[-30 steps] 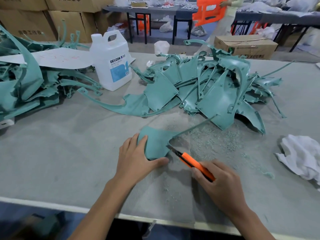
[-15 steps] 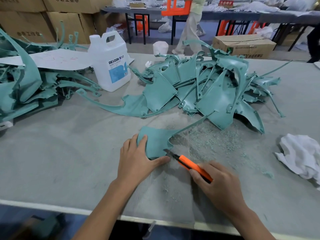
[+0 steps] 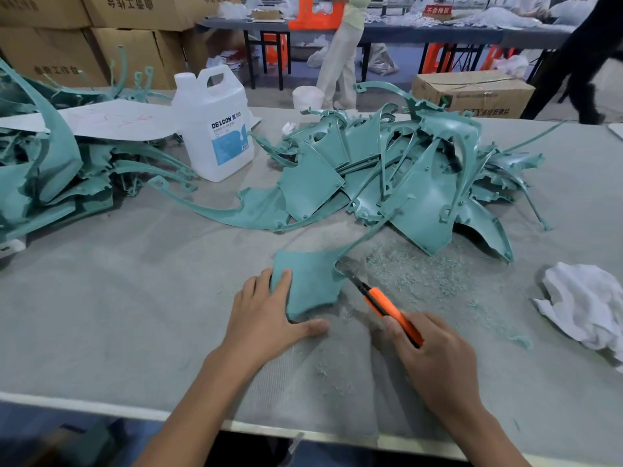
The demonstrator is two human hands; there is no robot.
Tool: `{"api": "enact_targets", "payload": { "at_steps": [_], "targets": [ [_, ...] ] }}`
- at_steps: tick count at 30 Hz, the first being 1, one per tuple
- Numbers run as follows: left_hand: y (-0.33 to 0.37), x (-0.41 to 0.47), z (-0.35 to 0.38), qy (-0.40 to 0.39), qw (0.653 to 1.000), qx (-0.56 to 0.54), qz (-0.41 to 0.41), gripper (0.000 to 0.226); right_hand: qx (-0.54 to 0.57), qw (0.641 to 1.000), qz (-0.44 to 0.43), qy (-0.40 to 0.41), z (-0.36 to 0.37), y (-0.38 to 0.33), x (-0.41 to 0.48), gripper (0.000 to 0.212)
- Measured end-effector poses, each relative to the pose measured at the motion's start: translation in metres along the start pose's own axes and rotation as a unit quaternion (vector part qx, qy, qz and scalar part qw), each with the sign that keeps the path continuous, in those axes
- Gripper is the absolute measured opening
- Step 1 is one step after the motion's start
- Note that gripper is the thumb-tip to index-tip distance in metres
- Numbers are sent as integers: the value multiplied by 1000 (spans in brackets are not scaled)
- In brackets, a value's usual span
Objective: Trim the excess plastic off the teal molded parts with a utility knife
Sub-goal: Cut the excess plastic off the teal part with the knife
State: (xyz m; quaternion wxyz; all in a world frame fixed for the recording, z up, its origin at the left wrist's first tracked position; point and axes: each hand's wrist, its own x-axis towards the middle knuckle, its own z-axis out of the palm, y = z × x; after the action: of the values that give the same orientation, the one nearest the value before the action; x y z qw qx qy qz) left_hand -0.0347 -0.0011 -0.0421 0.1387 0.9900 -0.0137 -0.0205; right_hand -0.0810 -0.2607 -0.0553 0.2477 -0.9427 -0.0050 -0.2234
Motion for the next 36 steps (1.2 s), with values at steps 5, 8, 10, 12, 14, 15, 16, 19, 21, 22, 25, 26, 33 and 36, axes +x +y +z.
{"api": "enact_targets", "payload": {
  "at_steps": [5,8,10,12,14,15,16,19,21,22,25,26,33,36],
  "targets": [
    [0,-18,-9,49,999,-2,16,75,80,995,50,25,-3,3,2,32],
    [5,-28,-23,146,989,-1,26,48,112,990,71,42,-6,3,2,29],
    [2,-31,-33,223,971,-66,51,37,133,986,80,56,-8,3,2,27],
    [-7,-28,-38,244,960,-114,75,23,148,983,87,60,-10,2,3,25],
    [-13,-23,-41,220,963,-128,94,23,160,981,93,62,-13,1,3,22],
    [-15,-21,-42,220,961,-129,106,20,171,978,96,65,-14,0,3,19],
    [-17,-21,-44,228,956,-137,120,14,181,976,100,69,-15,0,4,18],
    [-13,-31,-48,256,933,-216,135,9,198,970,121,76,-17,1,4,24],
    [-11,-40,-51,249,918,-285,118,8,208,966,135,73,-18,2,4,24],
    [-11,-44,-53,250,910,-312,110,8,213,964,141,73,-18,2,3,26],
    [-14,-57,-58,278,891,-349,87,16,226,958,158,77,-19,1,4,30],
    [-15,-61,-58,283,890,-349,79,17,232,956,163,76,-20,-1,4,33],
    [-10,-65,-48,274,927,-233,103,16,301,943,138,-26,-36,-37,-6,24],
    [-5,-65,-48,277,932,-199,121,18,321,939,96,-81,-44,-61,-16,33]
  ]
}}
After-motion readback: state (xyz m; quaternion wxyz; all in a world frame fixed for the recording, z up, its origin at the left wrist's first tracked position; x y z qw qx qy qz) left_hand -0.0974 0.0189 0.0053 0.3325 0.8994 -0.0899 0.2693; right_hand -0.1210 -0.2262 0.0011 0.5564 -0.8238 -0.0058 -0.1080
